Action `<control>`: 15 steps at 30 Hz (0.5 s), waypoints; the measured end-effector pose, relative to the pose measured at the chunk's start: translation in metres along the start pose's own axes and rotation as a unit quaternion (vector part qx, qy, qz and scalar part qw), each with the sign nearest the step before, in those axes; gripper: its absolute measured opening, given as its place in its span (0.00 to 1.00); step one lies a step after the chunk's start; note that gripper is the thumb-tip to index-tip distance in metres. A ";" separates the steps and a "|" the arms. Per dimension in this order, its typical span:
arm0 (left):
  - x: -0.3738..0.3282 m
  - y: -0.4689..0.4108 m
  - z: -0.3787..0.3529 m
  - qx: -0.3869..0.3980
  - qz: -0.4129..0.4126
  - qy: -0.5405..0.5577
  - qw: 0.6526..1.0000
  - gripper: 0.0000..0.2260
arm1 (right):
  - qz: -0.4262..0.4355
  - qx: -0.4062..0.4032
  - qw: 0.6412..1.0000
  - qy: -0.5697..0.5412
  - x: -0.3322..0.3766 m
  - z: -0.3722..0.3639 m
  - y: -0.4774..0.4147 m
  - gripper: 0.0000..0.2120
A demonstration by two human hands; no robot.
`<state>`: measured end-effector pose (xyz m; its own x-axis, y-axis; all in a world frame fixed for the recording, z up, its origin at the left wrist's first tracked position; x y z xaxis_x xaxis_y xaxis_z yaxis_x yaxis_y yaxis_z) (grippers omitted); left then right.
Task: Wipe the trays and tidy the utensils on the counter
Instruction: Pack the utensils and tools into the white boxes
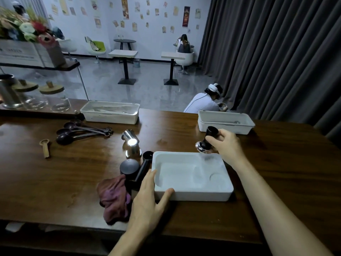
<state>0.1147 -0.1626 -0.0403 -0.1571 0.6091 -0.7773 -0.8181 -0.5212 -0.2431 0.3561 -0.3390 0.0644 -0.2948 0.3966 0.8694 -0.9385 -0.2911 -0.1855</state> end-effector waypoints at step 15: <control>-0.004 0.002 0.003 -0.007 0.019 0.014 1.000 0.35 | 0.043 -0.003 0.984 0.175 -0.019 0.023 0.046 0.07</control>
<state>0.1120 -0.1648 -0.0362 -0.1721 0.5718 -0.8022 -0.8043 -0.5517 -0.2207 0.3225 -0.3797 0.0502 -0.4161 0.6459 0.6401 -0.9081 -0.3318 -0.2555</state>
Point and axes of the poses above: each hand's wrist, its own y-axis away from the middle knuckle, its own z-axis out of the back of the hand, x = y × z, the point moved 3 cm from there along -y, towards the middle knuckle, and after that the axes turned 1 degree about -x, right-handed, at the moved point
